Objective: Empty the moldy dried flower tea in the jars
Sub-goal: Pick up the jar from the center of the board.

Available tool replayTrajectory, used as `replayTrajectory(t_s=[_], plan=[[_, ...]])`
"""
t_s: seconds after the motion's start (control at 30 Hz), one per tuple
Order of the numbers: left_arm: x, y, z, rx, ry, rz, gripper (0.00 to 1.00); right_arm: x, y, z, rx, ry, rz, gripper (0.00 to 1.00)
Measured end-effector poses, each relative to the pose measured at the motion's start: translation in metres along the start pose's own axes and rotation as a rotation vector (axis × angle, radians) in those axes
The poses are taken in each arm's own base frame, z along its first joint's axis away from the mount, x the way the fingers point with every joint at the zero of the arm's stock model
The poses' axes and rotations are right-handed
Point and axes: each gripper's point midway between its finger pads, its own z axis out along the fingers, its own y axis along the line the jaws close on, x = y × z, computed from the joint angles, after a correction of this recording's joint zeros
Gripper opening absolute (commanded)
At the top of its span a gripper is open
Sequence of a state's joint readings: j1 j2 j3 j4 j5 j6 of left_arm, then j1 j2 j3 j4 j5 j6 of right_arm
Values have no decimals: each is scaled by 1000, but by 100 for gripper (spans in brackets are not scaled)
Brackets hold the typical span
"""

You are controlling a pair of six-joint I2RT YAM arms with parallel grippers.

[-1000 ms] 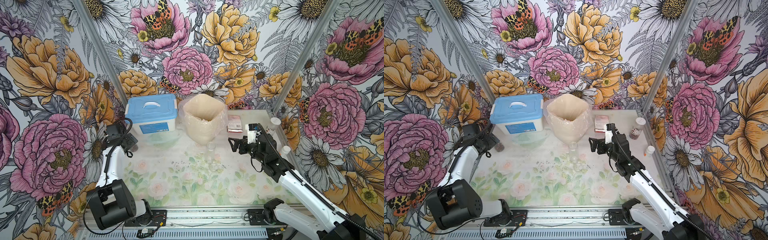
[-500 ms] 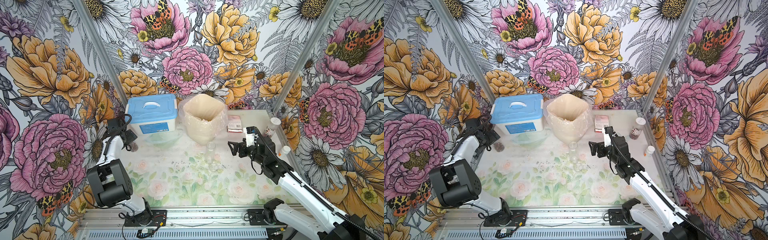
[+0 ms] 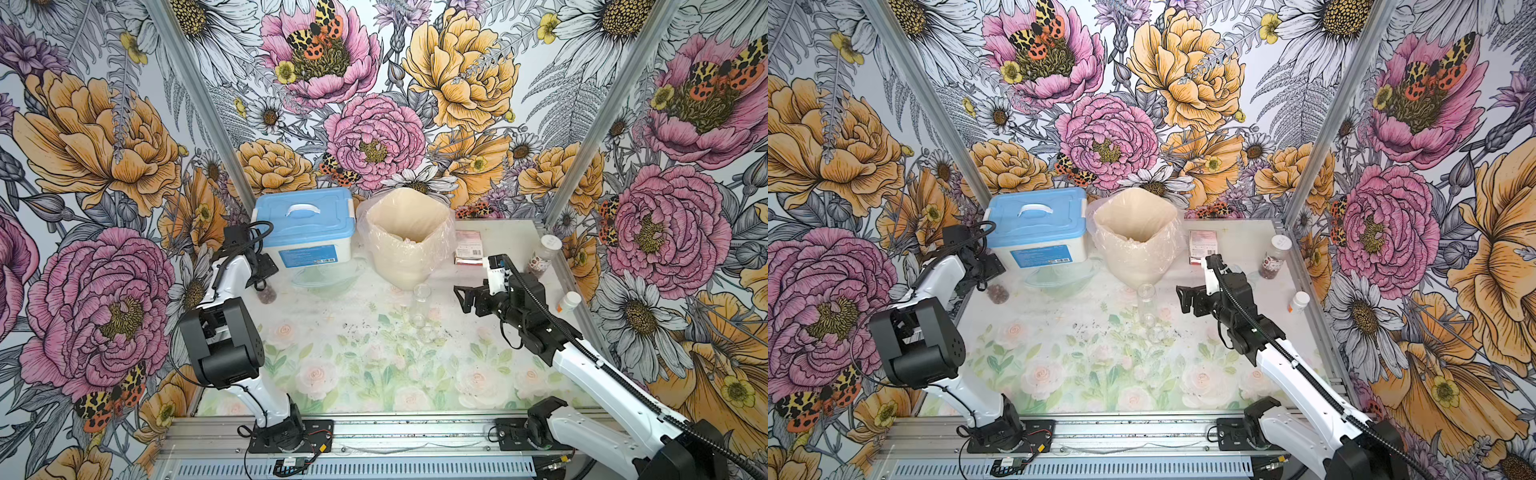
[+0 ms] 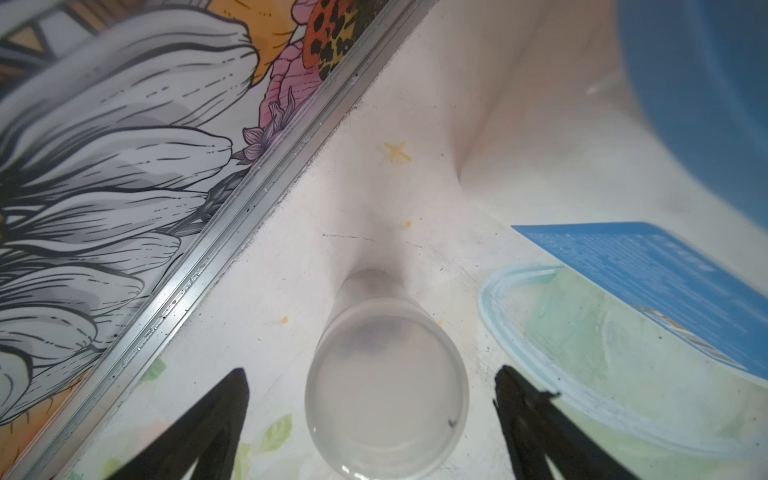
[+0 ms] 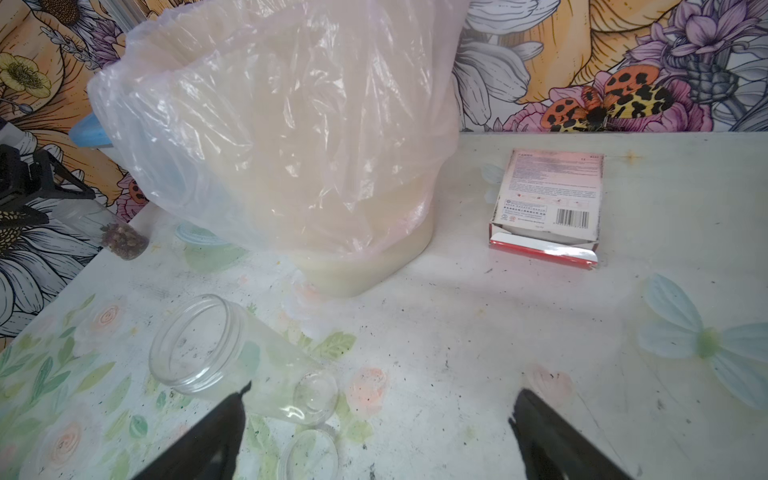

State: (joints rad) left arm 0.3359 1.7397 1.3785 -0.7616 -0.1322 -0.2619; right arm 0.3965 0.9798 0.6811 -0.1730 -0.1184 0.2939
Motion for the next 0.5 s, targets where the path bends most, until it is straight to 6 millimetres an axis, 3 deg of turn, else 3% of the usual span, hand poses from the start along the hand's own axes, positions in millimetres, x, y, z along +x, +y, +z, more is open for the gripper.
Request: replayTrajectory(t_s=[0.5], plan=[[3, -3, 22, -37, 52, 53, 80, 10, -2, 9, -1, 41, 5, 99]])
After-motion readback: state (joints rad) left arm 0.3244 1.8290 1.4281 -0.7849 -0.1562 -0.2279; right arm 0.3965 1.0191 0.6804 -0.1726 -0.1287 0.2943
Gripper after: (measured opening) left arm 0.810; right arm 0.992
